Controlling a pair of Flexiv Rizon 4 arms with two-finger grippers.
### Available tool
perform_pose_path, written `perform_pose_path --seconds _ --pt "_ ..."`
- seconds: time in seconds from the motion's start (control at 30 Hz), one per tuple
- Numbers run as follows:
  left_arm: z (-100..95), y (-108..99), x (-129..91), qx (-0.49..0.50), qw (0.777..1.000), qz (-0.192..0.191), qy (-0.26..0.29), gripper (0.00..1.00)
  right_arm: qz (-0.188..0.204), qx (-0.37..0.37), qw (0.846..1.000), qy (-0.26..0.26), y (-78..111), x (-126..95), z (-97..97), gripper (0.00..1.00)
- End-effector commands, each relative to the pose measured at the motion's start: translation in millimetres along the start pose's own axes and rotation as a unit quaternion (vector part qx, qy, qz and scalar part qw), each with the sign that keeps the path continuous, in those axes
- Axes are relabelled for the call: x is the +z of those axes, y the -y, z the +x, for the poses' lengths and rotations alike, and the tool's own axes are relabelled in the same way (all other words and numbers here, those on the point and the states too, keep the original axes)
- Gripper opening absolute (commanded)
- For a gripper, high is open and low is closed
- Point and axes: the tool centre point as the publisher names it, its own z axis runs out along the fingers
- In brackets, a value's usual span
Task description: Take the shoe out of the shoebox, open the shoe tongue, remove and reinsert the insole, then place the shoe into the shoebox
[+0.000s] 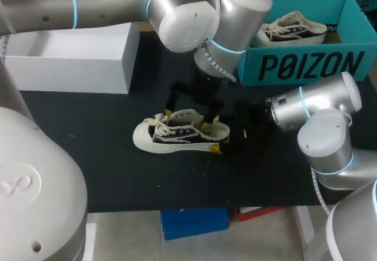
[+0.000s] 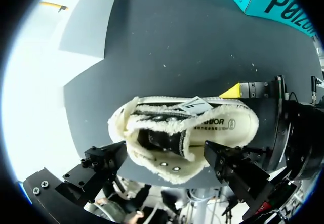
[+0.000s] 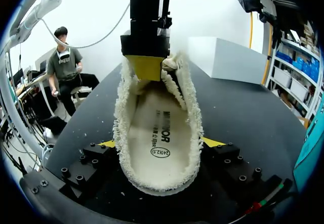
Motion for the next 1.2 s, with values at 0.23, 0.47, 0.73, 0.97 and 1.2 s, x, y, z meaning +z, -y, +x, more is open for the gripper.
perform_pose_path --seconds 0.23,0.47,0.73,0.97,1.2 --pt "1.8 3 18 0.001 0.998 -0.004 0.061 1.00 0.001 0.001 1.000 -0.001 -0.5 2 -0.2 0.00" --pt "-1.6 4 22 0.007 0.996 -0.004 0.084 0.32 0.001 0.001 1.000 -0.001 -0.5 2 -0.2 0.00" --pt "-1.8 4 22 0.010 0.996 -0.002 0.088 0.00 0.001 0.001 1.000 -0.001 -0.5 2 -0.2 0.00" --pt "-2.0 3 22 0.012 0.996 -0.001 0.086 0.00 0.001 0.001 1.000 -0.001 -0.5 2 -0.2 0.00" --pt "-6.3 1 17 0.005 0.997 0.007 0.076 0.00 0.001 0.001 1.000 -0.001 -0.5 2 -0.2 0.00"
